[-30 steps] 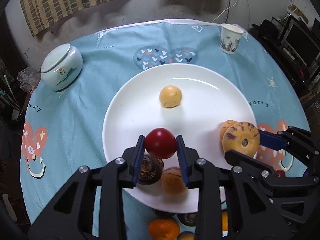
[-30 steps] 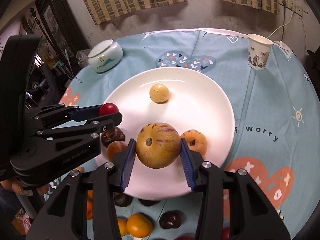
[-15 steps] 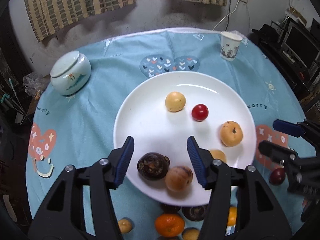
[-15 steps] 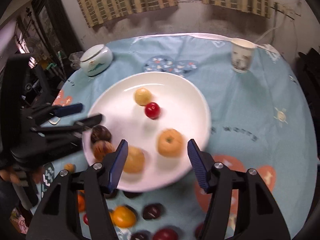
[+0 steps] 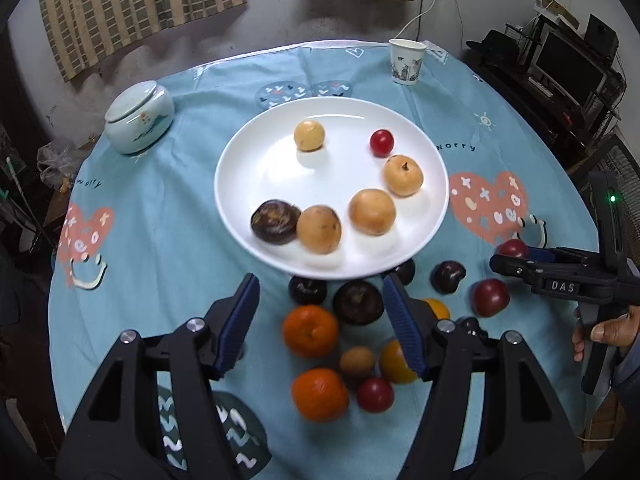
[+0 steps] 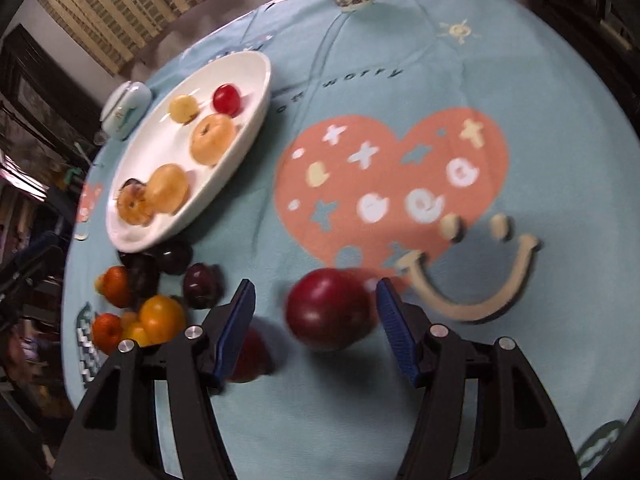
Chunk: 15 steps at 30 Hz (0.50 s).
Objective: Organize fruits
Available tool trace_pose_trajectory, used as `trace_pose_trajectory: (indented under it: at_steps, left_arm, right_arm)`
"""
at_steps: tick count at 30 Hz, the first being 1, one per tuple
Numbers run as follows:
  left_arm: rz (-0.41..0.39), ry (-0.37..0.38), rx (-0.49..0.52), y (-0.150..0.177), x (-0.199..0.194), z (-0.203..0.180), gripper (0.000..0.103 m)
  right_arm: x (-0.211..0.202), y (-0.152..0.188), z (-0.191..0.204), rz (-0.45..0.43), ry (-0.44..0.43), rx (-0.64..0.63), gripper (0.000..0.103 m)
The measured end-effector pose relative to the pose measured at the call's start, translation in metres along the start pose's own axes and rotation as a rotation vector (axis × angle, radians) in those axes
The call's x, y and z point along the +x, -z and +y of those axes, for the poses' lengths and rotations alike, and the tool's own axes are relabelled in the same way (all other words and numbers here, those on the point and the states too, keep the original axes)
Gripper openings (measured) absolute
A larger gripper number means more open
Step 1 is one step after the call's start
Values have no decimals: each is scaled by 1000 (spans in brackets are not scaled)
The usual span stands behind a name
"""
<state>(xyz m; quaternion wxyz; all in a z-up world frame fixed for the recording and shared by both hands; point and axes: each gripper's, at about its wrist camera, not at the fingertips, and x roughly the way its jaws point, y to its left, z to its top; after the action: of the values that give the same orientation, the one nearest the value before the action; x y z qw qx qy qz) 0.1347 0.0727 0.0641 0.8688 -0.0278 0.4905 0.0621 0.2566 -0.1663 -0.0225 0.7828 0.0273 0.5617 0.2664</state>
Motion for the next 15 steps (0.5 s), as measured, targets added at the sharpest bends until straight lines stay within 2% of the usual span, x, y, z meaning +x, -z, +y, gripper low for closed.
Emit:
trace_pose_trajectory:
  at_steps: [3,4,5,9,15]
  left_arm:
    - [1,-4,-23,9,-8,8,69]
    - [3,0,-28,11,-11,10,69]
    - [4,2,-32,14,-13,11,70]
    - [16,13,-29,26,-17,8,72]
    - [48,27,-21,45,-22,5,74]
  right_arm:
    - [-10,10,14,-40,-2,-51,59]
    - [-12,10,17,-50,2,-60,53]
    - [-15,11,18,-60,-8,-61,50]
    - [-13,11,21,-52,-4,-75,50]
    - [-3,0,4,25,-68,98,52]
